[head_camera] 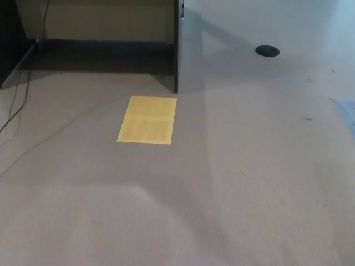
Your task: A person is holding a plastic bag and the robot extends its left hand to grab the bag by hooking its thumb into the holes at the top and brings its hand down by its side. Then it extends its arm again to hand the plastic bag back to the person.
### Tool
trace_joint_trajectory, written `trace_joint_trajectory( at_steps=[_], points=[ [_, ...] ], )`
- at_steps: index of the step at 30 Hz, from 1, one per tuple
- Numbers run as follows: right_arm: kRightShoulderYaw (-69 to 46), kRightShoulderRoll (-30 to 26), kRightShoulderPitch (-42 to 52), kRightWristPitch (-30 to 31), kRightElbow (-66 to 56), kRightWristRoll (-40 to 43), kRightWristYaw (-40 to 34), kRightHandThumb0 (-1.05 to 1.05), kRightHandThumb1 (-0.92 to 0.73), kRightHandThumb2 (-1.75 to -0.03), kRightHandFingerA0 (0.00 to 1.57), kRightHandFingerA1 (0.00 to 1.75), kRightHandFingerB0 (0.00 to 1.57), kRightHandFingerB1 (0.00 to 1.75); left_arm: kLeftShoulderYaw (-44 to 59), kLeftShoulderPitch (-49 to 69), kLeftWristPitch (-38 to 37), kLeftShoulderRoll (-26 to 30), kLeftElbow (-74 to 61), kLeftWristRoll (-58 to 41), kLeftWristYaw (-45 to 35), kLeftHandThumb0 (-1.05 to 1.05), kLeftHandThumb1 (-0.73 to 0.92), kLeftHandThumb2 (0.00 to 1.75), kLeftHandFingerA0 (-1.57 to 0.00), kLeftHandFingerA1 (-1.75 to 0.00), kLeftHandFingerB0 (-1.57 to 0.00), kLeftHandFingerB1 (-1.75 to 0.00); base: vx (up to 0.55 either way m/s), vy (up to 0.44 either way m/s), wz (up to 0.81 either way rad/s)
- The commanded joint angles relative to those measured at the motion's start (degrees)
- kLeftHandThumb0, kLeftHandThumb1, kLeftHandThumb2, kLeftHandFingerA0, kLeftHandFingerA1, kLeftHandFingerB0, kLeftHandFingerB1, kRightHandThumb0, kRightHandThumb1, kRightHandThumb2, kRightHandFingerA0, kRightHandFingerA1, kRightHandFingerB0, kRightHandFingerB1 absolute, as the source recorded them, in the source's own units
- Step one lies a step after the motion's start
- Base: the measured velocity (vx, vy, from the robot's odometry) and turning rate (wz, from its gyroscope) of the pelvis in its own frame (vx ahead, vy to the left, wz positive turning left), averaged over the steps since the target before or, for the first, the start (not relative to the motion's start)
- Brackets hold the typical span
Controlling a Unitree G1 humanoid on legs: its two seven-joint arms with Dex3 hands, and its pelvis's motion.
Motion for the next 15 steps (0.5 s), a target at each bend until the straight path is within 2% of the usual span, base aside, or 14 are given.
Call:
trace_joint_trajectory(
  at_steps=[1, 2, 3, 4, 5, 8, 9, 10, 11, 12, 13, 14, 15],
  points=[
    [0.2, -1.8, 0.5, -5.4, 1.6, -0.5, -2.0, -0.36, -0.69, -0.61, 0.71, 0.52, 0.43, 0.36, -0.4, 0.1, -6.1, 1.5, 1.9, -0.1, 2.6, -0.47, 0.65, 0.60, -0.38, -0.42, -0.32, -0.35, 0.00, 0.000, 0.00],
    [0.1, -1.8, 0.5, -5.5, 1.8, -0.4, -2.1, -0.45, -0.58, -0.82, 0.64, 0.60, 0.38, 0.47, -0.4, 0.1, -6.4, 1.5, 2.1, -0.2, 2.9, -0.46, 0.63, 0.59, -0.39, -0.43, -0.32, -0.35, 0.00, 0.000, 0.00],
    [0.2, -1.8, 0.4, -5.7, 2.0, -0.4, -2.2, -0.45, -0.58, -0.82, 0.64, 0.60, 0.38, 0.47, -0.5, 0.0, -6.6, 1.5, 2.3, -0.2, 3.0, -0.46, 0.63, 0.59, -0.39, -0.43, -0.32, -0.35, 0.00, 0.000, 0.00],
    [0.3, -1.7, 1.1, -5.7, 2.3, -0.6, -2.4, -0.37, -0.68, -0.60, 0.68, 0.47, 0.41, 0.35, -0.4, 0.9, -7.4, 1.5, 2.6, -0.5, 2.7, -0.47, 0.63, 0.59, -0.40, -0.44, -0.32, -0.35, 0.00, 0.000, 0.00],
    [0.0, -1.9, 1.4, -6.1, 2.4, -0.1, -1.7, -0.44, -0.59, -0.83, 0.60, 0.58, 0.34, 0.46, -0.3, 1.0, -7.6, 1.2, 2.8, -0.7, 2.6, -0.48, 0.63, 0.59, -0.41, -0.45, -0.33, -0.35, 0.00, 0.000, 0.00],
    [-0.5, -1.9, 0.5, -6.2, 2.6, 0.3, -1.4, -0.44, -0.58, -0.83, 0.59, 0.58, 0.34, 0.46, -0.1, -0.2, -8.4, 0.9, 3.2, -0.9, 3.4, -0.48, 0.59, 0.58, -0.42, -0.46, -0.33, -0.35, 0.00, 0.000, 0.00],
    [-0.8, -1.8, 0.5, -6.5, 2.6, 0.6, -1.2, -0.36, -0.68, -0.59, 0.67, 0.46, 0.39, 0.34, -0.3, -0.2, -8.8, 1.0, 3.3, -0.6, 4.0, -0.48, 0.58, 0.57, -0.40, -0.44, -0.30, -0.34, 0.00, 0.000, 0.00],
    [-1.2, -1.5, 0.5, -6.8, 2.6, 1.0, -0.9, -0.36, -0.68, -0.59, 0.67, 0.46, 0.39, 0.34, -0.5, -0.2, -9.5, 1.1, 3.3, -0.1, 4.8, -0.48, 0.58, 0.57, -0.40, -0.44, -0.30, -0.34, 0.00, 0.000, 0.00],
    [-0.9, -1.6, 0.4, -6.6, 2.7, 0.5, -1.2, -0.47, -0.58, -0.80, 0.63, 0.58, 0.32, 0.44, -0.6, -0.2, -9.7, 1.2, 3.4, -0.1, 4.9, -0.47, 0.59, 0.58, -0.39, -0.44, -0.28, -0.33, 0.00, 0.000, 0.00],
    [-0.8, -1.7, 0.3, -6.6, 2.7, 0.3, -1.2, -0.39, -0.68, -0.60, 0.66, 0.45, 0.36, 0.33, -0.7, -0.1, -10.1, 1.1, 3.2, -0.1, 5.0, -0.52, 0.49, 0.74, -0.31, -0.50, -0.21, -0.41, 0.00, 0.000, 0.00],
    [-0.9, -1.7, 0.2, -6.6, 2.7, 0.3, -1.2, -0.49, -0.58, -0.80, 0.59, 0.55, 0.29, 0.43, -0.9, 0.1, -11.2, 1.2, 3.0, 0.2, 5.7, -0.48, 0.51, 0.69, -0.29, -0.48, -0.23, -0.40, 0.00, 0.000, 0.00],
    [-1.0, -1.7, 0.1, -6.6, 2.7, 0.4, -1.2, -0.49, -0.58, -0.80, 0.59, 0.55, 0.29, 0.43, -1.1, 0.3, -12.4, 1.3, 2.9, 0.5, 6.4, -0.48, 0.51, 0.69, -0.29, -0.48, -0.23, -0.40, 0.00, 0.000, 0.00],
    [-0.9, -1.7, 0.0, -6.6, 2.7, 0.3, -1.3, -0.41, -0.68, -0.60, 0.65, 0.45, 0.33, 0.32, -2.0, 0.4, -13.5, 1.6, 2.6, 1.8, 8.4, -0.45, 0.58, 0.58, -0.31, -0.40, -0.25, -0.32, 0.00, 0.000, 0.00]
  ],
)
